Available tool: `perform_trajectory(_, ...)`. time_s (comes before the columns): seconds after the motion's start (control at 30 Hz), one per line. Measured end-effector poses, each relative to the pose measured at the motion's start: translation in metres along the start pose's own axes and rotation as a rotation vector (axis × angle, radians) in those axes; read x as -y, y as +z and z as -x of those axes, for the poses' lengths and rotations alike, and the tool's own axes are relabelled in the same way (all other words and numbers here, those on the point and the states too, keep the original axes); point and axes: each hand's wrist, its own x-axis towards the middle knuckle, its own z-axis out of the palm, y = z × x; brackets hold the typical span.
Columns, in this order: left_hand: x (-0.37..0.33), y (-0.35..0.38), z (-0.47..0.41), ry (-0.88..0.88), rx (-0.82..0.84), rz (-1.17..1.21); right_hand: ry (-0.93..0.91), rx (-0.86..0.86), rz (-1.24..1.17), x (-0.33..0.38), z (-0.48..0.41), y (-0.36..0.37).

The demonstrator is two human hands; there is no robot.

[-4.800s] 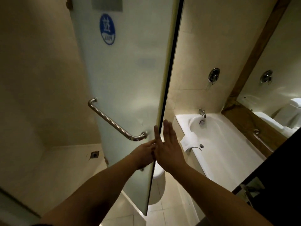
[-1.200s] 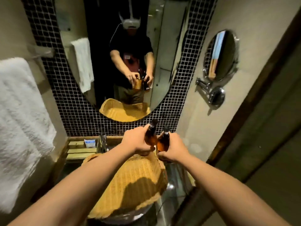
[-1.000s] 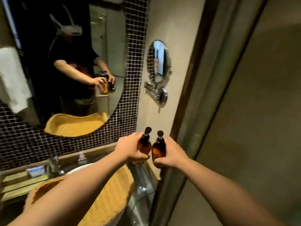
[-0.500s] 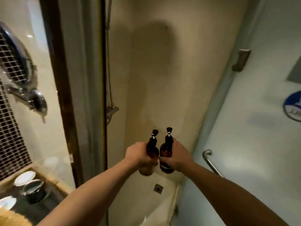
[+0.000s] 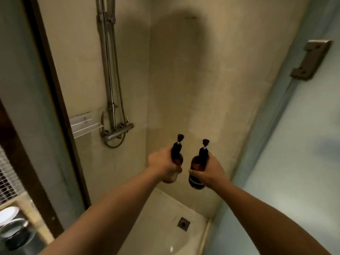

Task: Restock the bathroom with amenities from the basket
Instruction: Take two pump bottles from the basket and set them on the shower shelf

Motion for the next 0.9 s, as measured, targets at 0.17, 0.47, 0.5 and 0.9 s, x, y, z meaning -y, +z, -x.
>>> perform_trajectory(0.17,0.021,0.007,-0.063,-0.220,0.024,0.228,-0.048,0.010,0.007,0.011,-0.056,0.012)
perform_trajectory(0.47,0.058,-0.026,-0.162,-0.332,-0.214,0.311,-0.094,-0.011,-0.005,0.068,-0.172,0.046)
perform_trajectory(0.5,0.062,-0.032,-0.171,-0.334,-0.245,0.295,-0.102,-0.007,-0.019,0.075,-0.186,0.054)
perform_trajectory(0.9,0.169,-0.118,-0.300,-0.546,-0.562,0.218,-0.472,0.225,-0.131,0.191,-0.382,0.207)
